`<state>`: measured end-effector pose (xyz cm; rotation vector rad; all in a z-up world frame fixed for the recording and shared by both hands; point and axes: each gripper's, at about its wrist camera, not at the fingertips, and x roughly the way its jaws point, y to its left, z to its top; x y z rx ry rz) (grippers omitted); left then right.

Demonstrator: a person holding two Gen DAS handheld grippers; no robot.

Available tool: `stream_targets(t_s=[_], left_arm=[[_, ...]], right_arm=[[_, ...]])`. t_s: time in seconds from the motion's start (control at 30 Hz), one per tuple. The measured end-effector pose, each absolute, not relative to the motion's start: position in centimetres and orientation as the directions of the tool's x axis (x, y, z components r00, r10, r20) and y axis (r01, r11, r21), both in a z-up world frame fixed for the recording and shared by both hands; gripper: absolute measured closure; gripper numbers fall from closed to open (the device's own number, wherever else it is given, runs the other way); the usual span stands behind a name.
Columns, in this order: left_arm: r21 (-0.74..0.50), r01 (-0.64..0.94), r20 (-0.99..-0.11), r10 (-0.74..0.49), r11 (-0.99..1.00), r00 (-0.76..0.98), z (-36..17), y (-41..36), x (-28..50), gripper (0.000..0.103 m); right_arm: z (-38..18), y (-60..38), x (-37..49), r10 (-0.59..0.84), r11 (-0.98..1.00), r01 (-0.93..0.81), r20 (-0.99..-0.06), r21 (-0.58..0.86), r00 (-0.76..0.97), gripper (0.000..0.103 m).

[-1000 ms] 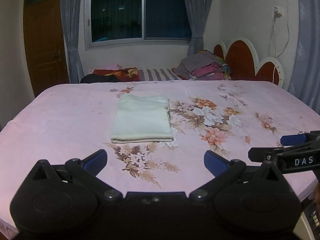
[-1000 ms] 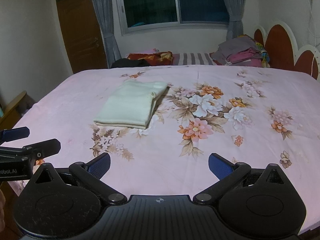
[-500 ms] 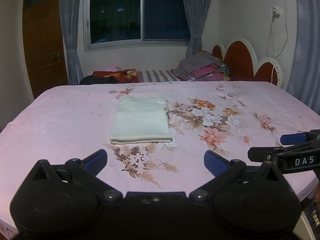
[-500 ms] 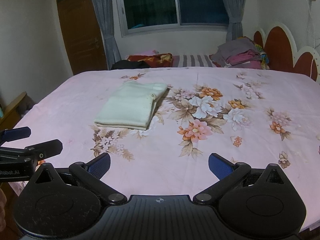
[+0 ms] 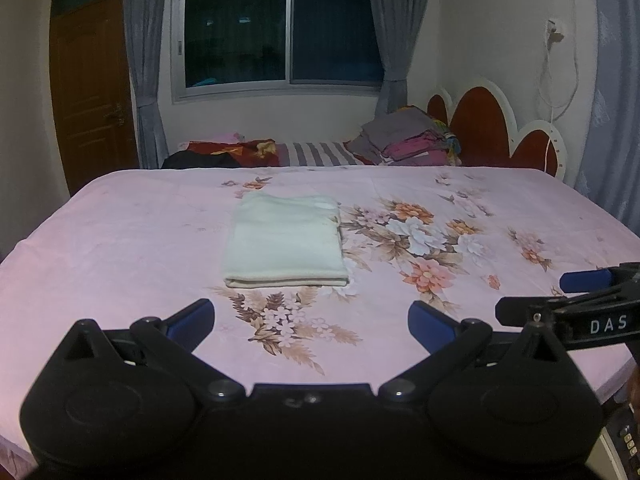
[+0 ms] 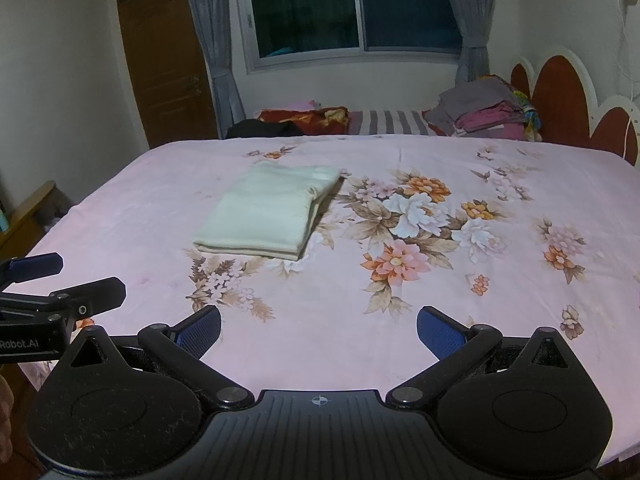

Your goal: Fold small clothes

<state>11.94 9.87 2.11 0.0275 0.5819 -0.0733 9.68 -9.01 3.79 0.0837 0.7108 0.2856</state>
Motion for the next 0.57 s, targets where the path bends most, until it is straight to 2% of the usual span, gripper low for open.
stream_targets(t_s=[0.57], left_arm=[[-0.004, 0.072, -0.545, -0.063, 0.997, 0.836, 1.78, 10.11, 12.4, 0.0]], right_arm=[[3.74, -9.25, 10.01, 0.294, 0.955, -0.24, -0.628, 0.172, 0.72, 0.0]])
